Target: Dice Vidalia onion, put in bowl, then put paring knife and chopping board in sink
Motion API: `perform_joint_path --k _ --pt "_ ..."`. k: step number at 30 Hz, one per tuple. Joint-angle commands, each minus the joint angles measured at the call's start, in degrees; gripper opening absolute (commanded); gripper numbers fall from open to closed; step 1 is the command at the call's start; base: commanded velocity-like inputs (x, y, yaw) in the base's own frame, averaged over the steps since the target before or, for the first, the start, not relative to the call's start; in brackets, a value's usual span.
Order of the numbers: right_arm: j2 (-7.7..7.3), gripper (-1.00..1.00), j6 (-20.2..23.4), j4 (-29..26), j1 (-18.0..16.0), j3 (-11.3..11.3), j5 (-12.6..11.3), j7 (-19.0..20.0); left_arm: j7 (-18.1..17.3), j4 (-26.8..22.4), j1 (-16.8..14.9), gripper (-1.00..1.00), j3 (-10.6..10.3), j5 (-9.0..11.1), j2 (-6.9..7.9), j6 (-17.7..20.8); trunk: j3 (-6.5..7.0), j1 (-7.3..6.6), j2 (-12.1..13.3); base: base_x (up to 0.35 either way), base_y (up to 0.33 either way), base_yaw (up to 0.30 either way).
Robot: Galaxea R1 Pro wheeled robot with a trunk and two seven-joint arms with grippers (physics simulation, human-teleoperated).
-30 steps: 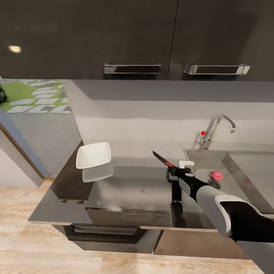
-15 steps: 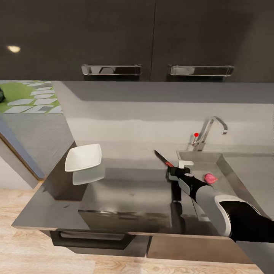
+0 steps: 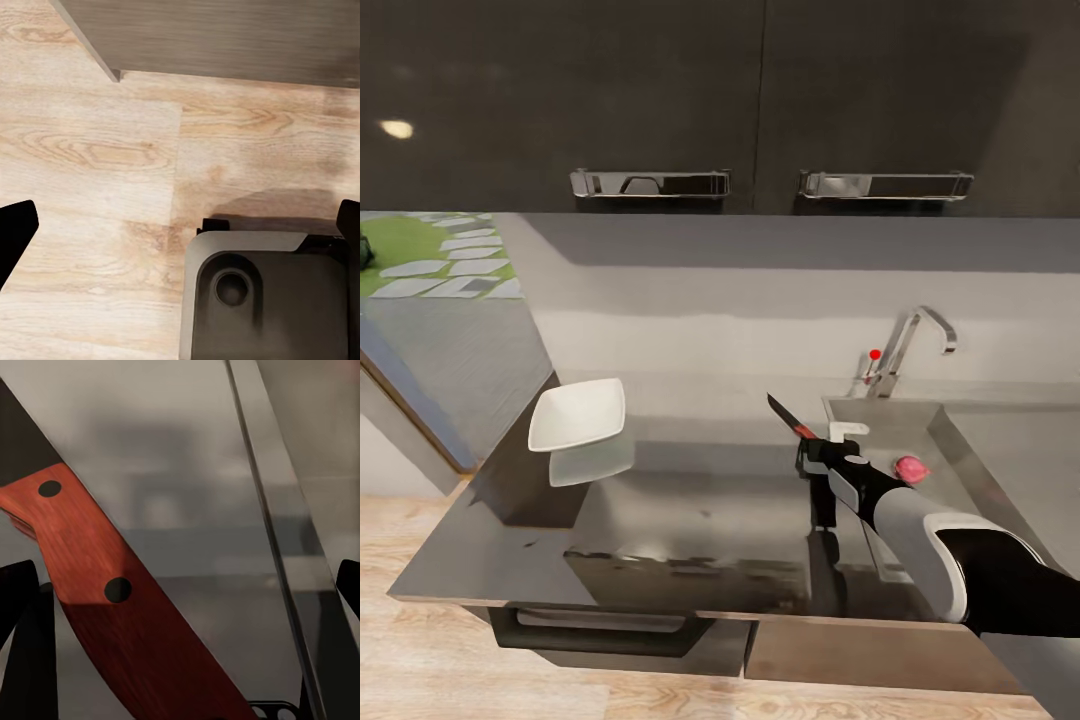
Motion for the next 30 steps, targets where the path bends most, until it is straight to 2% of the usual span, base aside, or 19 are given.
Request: perform_joint_path --k 1,7,13,26,30 --pt "0.02 1.0 -0.22 0.08 -0.06 0.03 -0.2 -0.15 0.02 -0.07 0.0 1.0 -0.09 0.37 0.01 -0.11 -0.1 0.03 -0.1 0.0 0.0 0.0" --pt "0.03 1.0 -0.22 0.08 -0.06 0.03 -0.2 -0.1 0.02 -0.08 0.0 1.0 -0.09 0.37 0.01 -0.11 -0.1 0.03 -0.1 -0.112 0.053 0.0" --pt "0.03 1.0 -0.22 0.08 -0.06 0.03 -0.2 -0.13 0.02 -0.12 0.0 1.0 -0.09 0.37 -0.05 -0.11 -0.1 0.03 -0.1 -0.256 0.105 0.0" --pt "0.03 1.0 -0.22 0.08 -0.06 0.03 -0.2 -0.14 0.01 -0.13 0.0 1.0 -0.09 0.36 -0.07 -0.11 -0.1 0.03 -0.1 -0.275 0.007 0.0" --pt "0.03 1.0 -0.26 0.08 -0.06 0.03 -0.2 -0.15 0.02 -0.13 0.0 1.0 -0.09 0.37 -0.08 -0.14 -0.1 0.03 -0.1 -0.06 0.0 0.0"
